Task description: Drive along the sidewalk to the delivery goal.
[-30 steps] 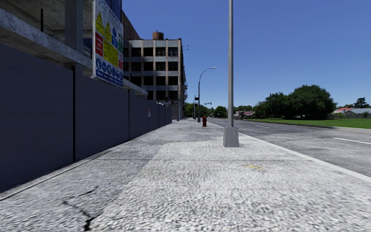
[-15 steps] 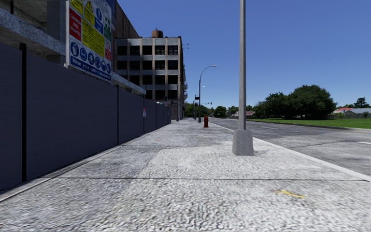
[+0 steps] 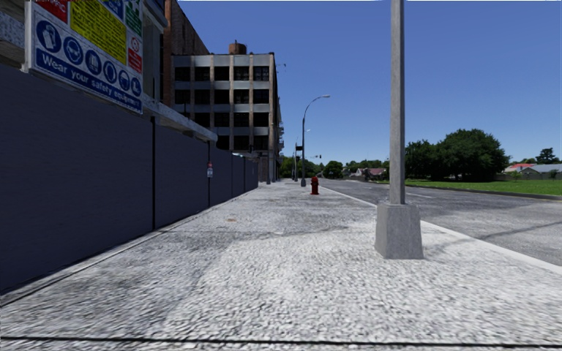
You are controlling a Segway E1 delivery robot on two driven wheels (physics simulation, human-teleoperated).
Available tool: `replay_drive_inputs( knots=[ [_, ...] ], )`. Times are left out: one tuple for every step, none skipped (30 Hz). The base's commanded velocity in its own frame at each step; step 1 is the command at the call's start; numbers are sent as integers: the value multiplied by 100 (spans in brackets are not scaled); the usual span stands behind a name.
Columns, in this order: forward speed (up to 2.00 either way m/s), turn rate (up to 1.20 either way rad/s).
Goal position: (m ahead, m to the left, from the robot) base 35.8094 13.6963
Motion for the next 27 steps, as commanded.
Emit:
replay_drive_inputs(
  knots=[
    [200, 0],
    [200, 0],
    [200, 0],
    [200, 0],
    [200, 0],
    [200, 0],
    [200, 0],
    [200, 0],
    [200, 0],
    [200, 0],
    [200, 0],
    [200, 0],
    [200, 0],
    [200, 0],
    [200, 0],
    [200, 0],
    [200, 0],
    [200, 0],
    [200, 0],
    [200, 0],
    [200, 0],
    [200, 0],
    [200, 0],
    [200, 0],
    [200, 0],
    [200, 0],
    [200, 0]
  ],
)
